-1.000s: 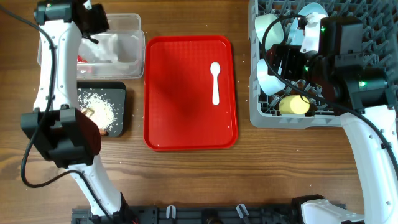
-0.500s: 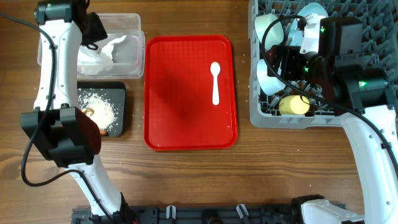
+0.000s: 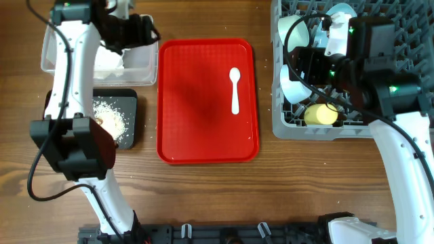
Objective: Sort waste into correct bins and load items into the dishwasher rack
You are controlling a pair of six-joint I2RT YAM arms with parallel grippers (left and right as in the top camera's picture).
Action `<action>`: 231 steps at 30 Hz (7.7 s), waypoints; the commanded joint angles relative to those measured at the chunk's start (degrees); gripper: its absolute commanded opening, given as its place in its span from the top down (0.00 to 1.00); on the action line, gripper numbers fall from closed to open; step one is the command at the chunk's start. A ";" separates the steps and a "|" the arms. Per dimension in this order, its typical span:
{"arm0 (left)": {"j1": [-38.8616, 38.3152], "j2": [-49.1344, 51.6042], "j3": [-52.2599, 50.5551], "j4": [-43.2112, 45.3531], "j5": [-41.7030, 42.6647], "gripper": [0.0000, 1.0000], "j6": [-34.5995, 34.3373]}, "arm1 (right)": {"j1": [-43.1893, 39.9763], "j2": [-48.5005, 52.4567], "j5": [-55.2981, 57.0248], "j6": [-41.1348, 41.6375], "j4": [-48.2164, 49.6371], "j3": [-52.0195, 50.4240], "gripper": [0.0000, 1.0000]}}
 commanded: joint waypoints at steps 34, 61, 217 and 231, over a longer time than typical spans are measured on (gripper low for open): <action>1.64 -10.05 0.39 -3.34 -24.90 0.00 -17.20 | 19.32 51.21 12.68 12.04 29.18 -0.33 0.36; 1.64 -10.05 0.39 -4.63 -24.90 0.00 -17.20 | 3.10 5.92 21.16 -1.86 2.29 0.07 0.96; 0.20 -118.97 -118.88 62.93 -25.31 0.00 -15.69 | -11.21 -78.64 -3.74 -13.55 52.68 -84.91 0.00; 0.20 -118.97 -118.88 62.93 -25.31 0.00 -15.67 | -11.21 -78.64 -3.74 -13.57 52.68 -84.91 0.00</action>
